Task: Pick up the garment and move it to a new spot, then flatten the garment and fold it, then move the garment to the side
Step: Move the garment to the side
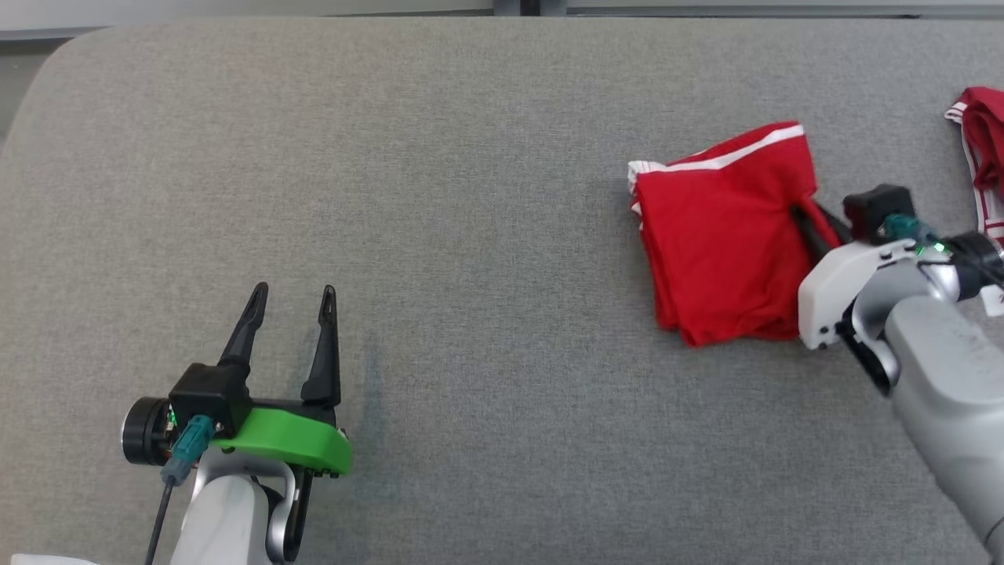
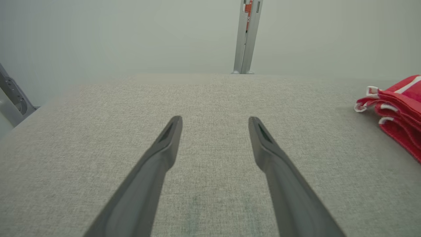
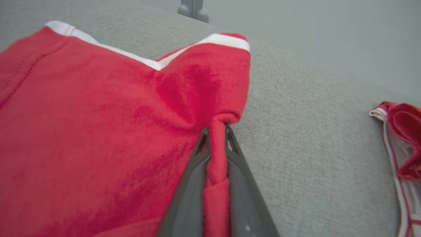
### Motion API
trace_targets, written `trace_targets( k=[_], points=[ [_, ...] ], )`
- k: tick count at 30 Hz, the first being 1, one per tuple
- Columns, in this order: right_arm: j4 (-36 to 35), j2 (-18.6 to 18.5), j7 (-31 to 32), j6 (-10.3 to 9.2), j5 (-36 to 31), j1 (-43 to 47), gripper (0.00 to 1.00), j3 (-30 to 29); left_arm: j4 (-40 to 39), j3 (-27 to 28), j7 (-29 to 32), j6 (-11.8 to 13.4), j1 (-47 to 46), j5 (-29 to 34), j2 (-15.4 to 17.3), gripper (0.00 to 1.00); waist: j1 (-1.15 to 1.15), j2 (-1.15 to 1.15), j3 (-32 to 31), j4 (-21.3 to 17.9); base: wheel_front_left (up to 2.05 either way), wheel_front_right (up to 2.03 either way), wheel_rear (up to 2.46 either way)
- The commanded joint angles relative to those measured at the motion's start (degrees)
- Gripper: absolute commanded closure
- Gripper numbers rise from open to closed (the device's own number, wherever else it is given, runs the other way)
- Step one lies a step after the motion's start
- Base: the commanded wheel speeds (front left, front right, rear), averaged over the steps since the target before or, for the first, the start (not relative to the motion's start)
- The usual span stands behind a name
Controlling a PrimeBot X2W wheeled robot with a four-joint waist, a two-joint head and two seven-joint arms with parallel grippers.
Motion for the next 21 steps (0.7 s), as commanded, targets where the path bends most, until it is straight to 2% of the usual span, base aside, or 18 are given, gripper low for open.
trace_targets(
  k=[1,10,18,21],
  points=[
    [-1.0,-2.3,0.8,-0.15,0.9,-1.9,1.0,1.5,-0.4,0.0,-0.3,-0.2,-1.3,0.4,0.2,0.0,0.0,0.0,2.0,-1.9,0.0,0.0,0.0],
    [-7.7,-15.7,5.7,-0.15,6.7,-9.7,1.0,8.9,-2.4,0.3,-0.3,-0.5,-3.6,1.8,1.6,0.0,0.0,0.0,8.2,-7.4,0.0,0.0,0.0],
    [-11.8,-26.4,7.6,-0.15,12.5,-14.8,1.0,9.8,-4.5,-0.8,-0.2,-0.9,-6.3,2.7,3.3,0.0,0.0,0.0,13.6,-11.3,0.0,0.0,0.0],
    [-12.2,-29.0,8.3,-0.15,14.1,-16.1,1.0,9.8,-5.3,-1.2,-0.2,-1.0,-6.9,3.1,4.1,0.0,0.0,0.0,15.0,-12.4,0.0,0.0,0.0]
  ],
)
